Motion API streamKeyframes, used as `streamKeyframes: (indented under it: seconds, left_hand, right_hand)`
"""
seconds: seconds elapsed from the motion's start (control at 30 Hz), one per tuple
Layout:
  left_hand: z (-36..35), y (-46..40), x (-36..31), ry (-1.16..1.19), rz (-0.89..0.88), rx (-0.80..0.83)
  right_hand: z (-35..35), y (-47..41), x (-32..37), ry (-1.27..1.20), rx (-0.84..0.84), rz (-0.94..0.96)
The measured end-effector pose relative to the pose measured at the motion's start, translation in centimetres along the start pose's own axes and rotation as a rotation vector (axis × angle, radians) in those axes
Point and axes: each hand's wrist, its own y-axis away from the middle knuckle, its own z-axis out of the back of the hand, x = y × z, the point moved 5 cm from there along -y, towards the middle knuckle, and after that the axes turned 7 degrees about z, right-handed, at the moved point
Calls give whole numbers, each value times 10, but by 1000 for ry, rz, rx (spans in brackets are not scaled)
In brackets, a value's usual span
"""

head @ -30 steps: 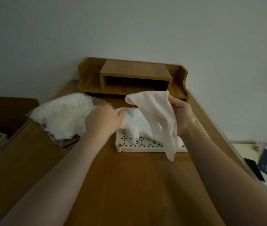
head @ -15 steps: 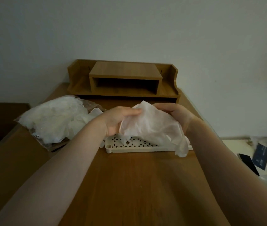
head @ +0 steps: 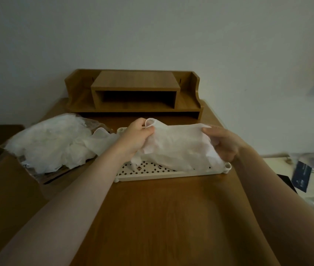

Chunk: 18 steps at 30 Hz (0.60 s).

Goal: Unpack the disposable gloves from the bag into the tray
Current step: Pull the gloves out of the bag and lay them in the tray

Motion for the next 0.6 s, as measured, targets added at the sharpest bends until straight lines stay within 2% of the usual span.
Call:
streamKeyframes:
  seconds: [0.1,0.17,0.27,0.43,0.6]
  left_hand:
    - [-5,-8,1,-94,5,-27]
    - [-7,-13,0,-97,9,-14]
    - [-10,-19,-3,-114,3,-2]
    - [-4,-41,2,-664,-72,-255]
    - [5,-48,14,-930,-131,-338]
  right_hand:
    - [15,-2,4,67,-177,-124]
    - [26,0,14,181,-321,-83]
    - [33,-2,22,298,-373,-58]
    - [52,-16,17,1027,-571,-275]
    - [60,-32,20,1358,-622,-256]
